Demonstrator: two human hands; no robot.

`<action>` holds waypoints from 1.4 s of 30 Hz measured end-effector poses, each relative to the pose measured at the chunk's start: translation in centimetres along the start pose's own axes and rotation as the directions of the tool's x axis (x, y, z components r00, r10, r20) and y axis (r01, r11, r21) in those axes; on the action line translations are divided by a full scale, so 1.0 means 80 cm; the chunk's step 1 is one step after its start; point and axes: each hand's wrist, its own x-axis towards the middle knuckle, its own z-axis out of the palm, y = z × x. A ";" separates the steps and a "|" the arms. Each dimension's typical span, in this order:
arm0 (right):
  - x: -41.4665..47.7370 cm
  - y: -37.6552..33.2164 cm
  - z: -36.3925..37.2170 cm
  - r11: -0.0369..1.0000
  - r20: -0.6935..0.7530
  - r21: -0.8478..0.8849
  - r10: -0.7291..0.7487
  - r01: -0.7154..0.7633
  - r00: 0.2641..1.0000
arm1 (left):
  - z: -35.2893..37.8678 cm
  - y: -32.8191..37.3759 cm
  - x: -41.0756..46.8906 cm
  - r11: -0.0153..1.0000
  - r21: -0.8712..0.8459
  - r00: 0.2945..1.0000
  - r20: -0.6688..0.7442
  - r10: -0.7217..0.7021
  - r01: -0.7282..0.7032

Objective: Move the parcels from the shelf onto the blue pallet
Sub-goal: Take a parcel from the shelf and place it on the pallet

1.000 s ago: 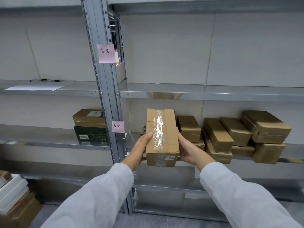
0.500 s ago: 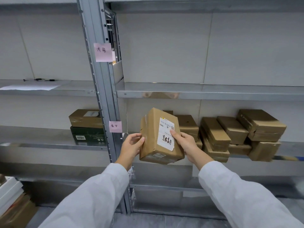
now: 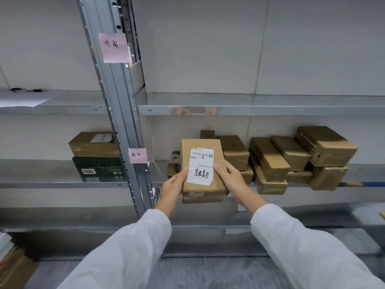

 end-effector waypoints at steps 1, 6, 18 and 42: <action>0.001 0.002 -0.001 1.000 -0.022 0.005 0.006 -0.006 1.000 | 0.000 0.001 0.006 1.000 0.016 1.000 0.020 0.000 0.000; -0.004 0.007 -0.028 0.998 -0.152 0.021 0.061 -0.058 0.987 | 0.030 0.000 0.040 0.998 0.028 0.994 0.090 -0.054 0.051; -0.083 0.041 -0.180 0.969 -0.494 -0.084 0.164 -0.234 0.854 | 0.201 -0.062 0.053 0.983 0.079 0.886 0.426 -0.183 0.166; -0.452 0.152 -0.707 0.949 -0.838 0.259 0.314 -0.181 0.447 | 0.795 -0.146 -0.247 0.979 0.200 0.527 0.827 -0.196 0.050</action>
